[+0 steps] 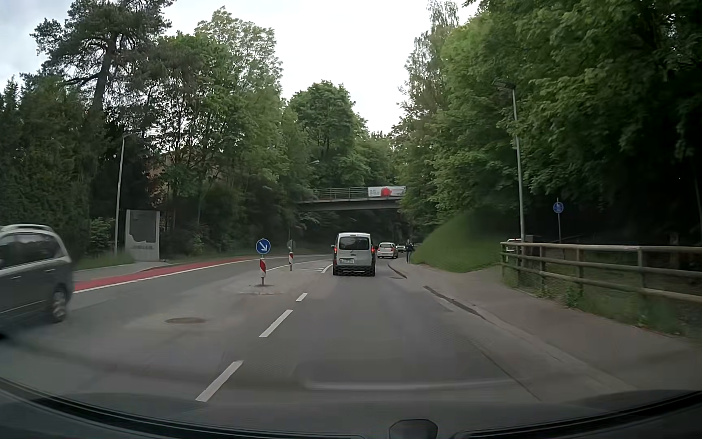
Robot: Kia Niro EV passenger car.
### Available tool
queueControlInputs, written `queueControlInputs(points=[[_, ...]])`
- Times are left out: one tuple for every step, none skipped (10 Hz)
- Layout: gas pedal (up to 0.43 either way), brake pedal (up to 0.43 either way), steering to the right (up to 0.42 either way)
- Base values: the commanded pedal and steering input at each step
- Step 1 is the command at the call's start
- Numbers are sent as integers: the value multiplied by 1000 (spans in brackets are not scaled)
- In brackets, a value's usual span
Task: Follow the waypoints while adhering to traffic rules and regulations
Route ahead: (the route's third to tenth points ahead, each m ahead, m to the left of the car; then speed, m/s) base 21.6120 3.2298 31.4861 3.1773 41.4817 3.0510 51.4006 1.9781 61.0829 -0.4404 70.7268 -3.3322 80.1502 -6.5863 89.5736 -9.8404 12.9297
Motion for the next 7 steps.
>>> queueControlInputs(points=[[209, 0, -25], [209, 0, -22], [209, 0, -20], [209, 0, -19], [209, 0, -18], [209, 0, -18], [209, 0, -15]])
